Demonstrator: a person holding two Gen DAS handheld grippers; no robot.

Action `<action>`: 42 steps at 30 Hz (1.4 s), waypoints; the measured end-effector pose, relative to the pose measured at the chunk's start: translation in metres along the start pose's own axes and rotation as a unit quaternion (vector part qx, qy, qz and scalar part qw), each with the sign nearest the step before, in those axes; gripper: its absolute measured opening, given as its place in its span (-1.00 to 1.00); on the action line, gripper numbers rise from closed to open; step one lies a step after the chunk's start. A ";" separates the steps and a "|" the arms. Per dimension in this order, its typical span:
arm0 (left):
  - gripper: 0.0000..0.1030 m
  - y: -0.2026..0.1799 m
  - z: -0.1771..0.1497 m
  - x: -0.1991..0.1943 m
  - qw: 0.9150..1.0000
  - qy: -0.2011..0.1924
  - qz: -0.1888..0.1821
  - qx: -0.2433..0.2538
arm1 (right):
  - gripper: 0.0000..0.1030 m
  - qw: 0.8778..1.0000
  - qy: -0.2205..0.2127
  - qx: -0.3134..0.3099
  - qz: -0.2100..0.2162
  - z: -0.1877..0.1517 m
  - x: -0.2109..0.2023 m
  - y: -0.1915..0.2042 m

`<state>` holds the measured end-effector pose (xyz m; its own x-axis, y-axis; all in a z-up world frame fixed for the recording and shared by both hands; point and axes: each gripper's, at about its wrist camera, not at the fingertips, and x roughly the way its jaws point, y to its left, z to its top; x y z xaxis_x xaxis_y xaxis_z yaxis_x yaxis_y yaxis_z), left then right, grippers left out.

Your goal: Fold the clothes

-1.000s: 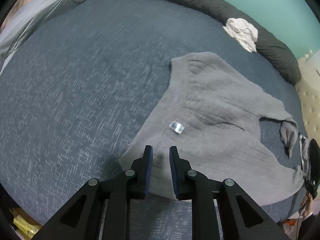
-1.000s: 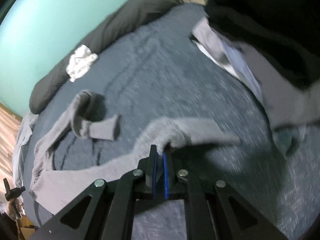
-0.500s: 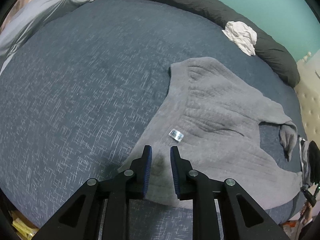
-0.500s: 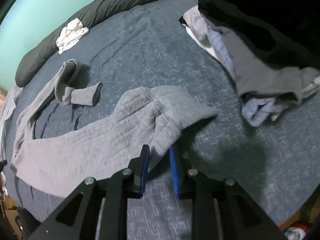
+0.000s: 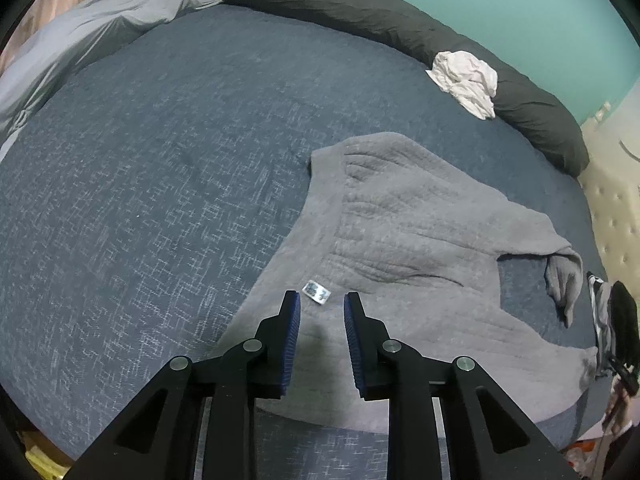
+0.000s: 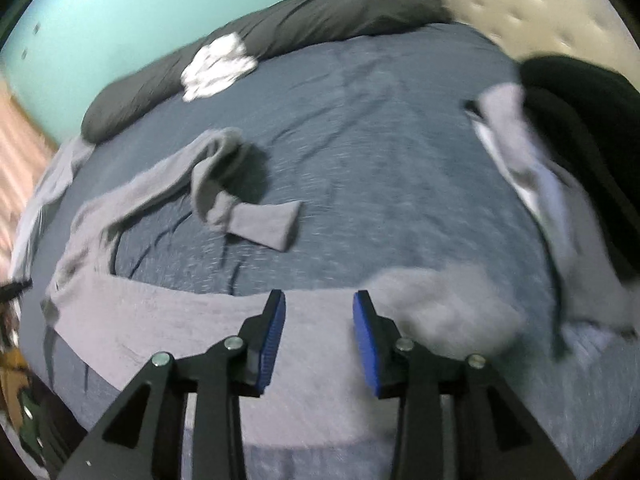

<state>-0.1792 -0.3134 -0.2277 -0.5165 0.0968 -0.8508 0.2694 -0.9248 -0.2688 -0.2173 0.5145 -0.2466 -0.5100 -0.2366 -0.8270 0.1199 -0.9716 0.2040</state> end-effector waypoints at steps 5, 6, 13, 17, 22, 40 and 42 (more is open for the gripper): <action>-0.47 -0.009 0.005 0.005 1.000 -0.002 -0.004 0.008 | -0.22 0.998 0.020 -0.055 -0.002 0.020 0.052 0.048; -0.46 -0.011 0.006 0.007 1.000 -0.002 -0.005 0.010 | -0.21 0.998 0.022 -0.065 -0.002 0.024 0.061 0.055; -0.43 -0.018 0.014 0.023 1.000 0.003 -0.010 0.017 | -0.18 0.988 0.042 -0.147 -0.011 0.036 0.122 0.104; -0.42 -0.019 0.016 0.033 1.000 0.006 -0.011 0.019 | -0.18 0.984 0.049 -0.169 -0.028 0.039 0.150 0.117; -0.42 -0.018 0.017 0.042 1.000 0.011 -0.011 0.018 | -0.18 0.981 0.044 -0.182 -0.059 0.045 0.174 0.120; -0.42 -0.016 0.021 0.040 1.000 0.002 -0.008 0.013 | -1.00 0.985 -0.056 -0.120 -0.108 0.109 0.091 0.057; -0.42 -0.017 0.021 0.040 1.000 0.001 -0.010 0.011 | -1.00 0.990 -0.042 -0.116 -0.074 0.110 0.089 0.053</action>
<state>-0.2217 -0.3019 -0.2475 -0.5196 0.1163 -0.8464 0.2402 -0.9308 -0.2754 -0.3502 0.4427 -0.2514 -0.6040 -0.0999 -0.7907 0.2253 -0.9730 -0.0492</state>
